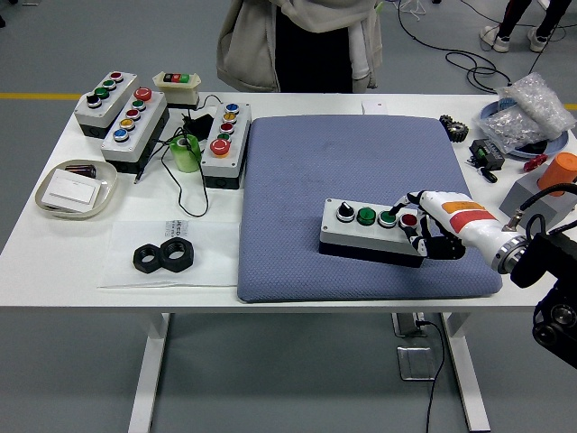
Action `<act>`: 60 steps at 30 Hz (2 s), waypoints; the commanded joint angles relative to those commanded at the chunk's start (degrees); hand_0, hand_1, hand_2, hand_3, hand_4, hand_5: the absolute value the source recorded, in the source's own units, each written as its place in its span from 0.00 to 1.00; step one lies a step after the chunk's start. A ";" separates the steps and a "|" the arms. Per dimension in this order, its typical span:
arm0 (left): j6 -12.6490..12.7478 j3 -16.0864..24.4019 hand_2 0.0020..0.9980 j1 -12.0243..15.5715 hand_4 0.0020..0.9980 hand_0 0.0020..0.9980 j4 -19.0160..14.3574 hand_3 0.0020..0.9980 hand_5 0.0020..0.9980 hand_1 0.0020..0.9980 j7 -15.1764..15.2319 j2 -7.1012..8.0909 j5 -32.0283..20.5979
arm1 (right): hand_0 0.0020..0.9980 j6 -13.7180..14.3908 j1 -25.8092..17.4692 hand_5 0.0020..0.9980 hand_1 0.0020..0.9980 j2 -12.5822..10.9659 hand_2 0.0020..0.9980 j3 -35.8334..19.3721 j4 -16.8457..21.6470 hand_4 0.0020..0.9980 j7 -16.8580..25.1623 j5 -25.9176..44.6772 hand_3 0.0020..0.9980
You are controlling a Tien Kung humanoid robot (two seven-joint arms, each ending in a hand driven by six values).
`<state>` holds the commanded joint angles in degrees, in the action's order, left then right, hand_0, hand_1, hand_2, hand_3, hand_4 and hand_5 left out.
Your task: Pick up the button,place it on the desk,press the button,press the button
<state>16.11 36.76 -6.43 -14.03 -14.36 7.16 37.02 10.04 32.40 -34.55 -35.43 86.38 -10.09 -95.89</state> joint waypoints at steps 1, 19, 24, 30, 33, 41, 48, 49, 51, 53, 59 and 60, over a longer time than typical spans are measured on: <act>0.00 -0.09 0.75 -0.01 0.69 0.68 -0.01 0.79 1.00 0.65 0.02 0.02 -0.09 | 0.10 -0.05 0.04 0.00 0.00 0.07 0.11 0.03 -0.08 0.51 -0.04 -0.01 0.68; 0.09 -0.84 0.75 -0.51 0.70 0.68 0.02 0.79 1.00 0.65 0.38 0.09 -1.20 | 0.10 -1.44 2.14 0.00 0.00 1.71 0.11 3.01 -2.02 0.51 -1.22 -0.82 0.68; 0.11 -0.87 0.75 -0.64 0.70 0.68 0.03 0.79 1.00 0.65 0.38 0.08 -1.28 | 0.10 -1.74 2.58 0.00 0.00 1.70 0.11 3.23 -2.16 0.51 -1.51 -1.07 0.68; 0.12 -0.93 0.75 -0.67 0.70 0.68 0.05 0.79 1.00 0.65 0.43 0.08 -1.44 | 0.10 -0.96 1.93 0.00 0.00 1.10 0.11 -0.39 -0.31 0.51 -1.11 -1.05 0.68; 0.07 -0.89 0.75 -0.69 0.70 0.68 0.06 0.79 1.00 0.65 0.41 0.10 -1.38 | 0.15 -0.58 1.45 0.00 0.00 0.52 0.15 -2.99 1.01 0.69 -0.56 0.21 0.76; 0.08 -0.89 0.75 -0.63 0.70 0.68 0.05 0.79 1.00 0.65 0.38 0.09 -1.29 | 0.29 0.70 -0.93 0.13 0.15 -0.72 0.31 -12.56 2.30 0.69 1.74 12.51 0.95; 0.05 -0.46 0.75 -0.45 0.70 0.68 0.05 0.79 1.00 0.65 0.17 0.00 -0.67 | 0.88 3.79 -2.79 0.31 0.78 -0.42 0.89 -20.58 -1.48 0.74 7.26 28.72 1.00; 0.04 -0.40 0.75 -0.39 0.70 0.68 0.05 0.79 1.00 0.65 0.14 -0.01 -0.54 | 0.88 4.31 -3.27 0.31 0.78 -0.36 0.89 -21.75 -2.25 0.74 8.34 31.33 1.00; 0.03 -0.35 0.75 -0.34 0.70 0.68 0.05 0.79 1.00 0.65 0.12 -0.01 -0.46 | 0.95 4.66 -3.57 0.40 0.86 -0.31 0.97 -22.52 -2.78 0.74 9.04 35.57 1.00; 0.02 -0.16 0.75 -0.21 0.70 0.68 0.05 0.79 1.00 0.65 0.04 -0.04 -0.16 | 0.95 5.59 -4.38 0.40 0.86 -0.06 0.97 -24.48 -4.52 0.74 10.89 40.79 1.00; -0.01 0.27 0.75 0.09 0.70 0.68 0.06 0.79 1.00 0.65 -0.09 -0.11 0.42 | 0.96 7.14 -5.73 0.46 0.88 0.21 0.97 -27.35 -7.07 0.73 12.91 55.31 1.00; -0.01 0.32 0.75 0.12 0.70 0.68 0.06 0.79 1.00 0.65 -0.11 -0.11 0.51 | 0.96 7.31 -5.92 0.46 0.88 0.25 0.97 -27.77 -7.49 0.73 13.06 57.54 1.00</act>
<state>16.09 37.09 -6.31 -13.97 -14.47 7.05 37.52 17.35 26.49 -34.29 -63.20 78.89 2.98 -38.34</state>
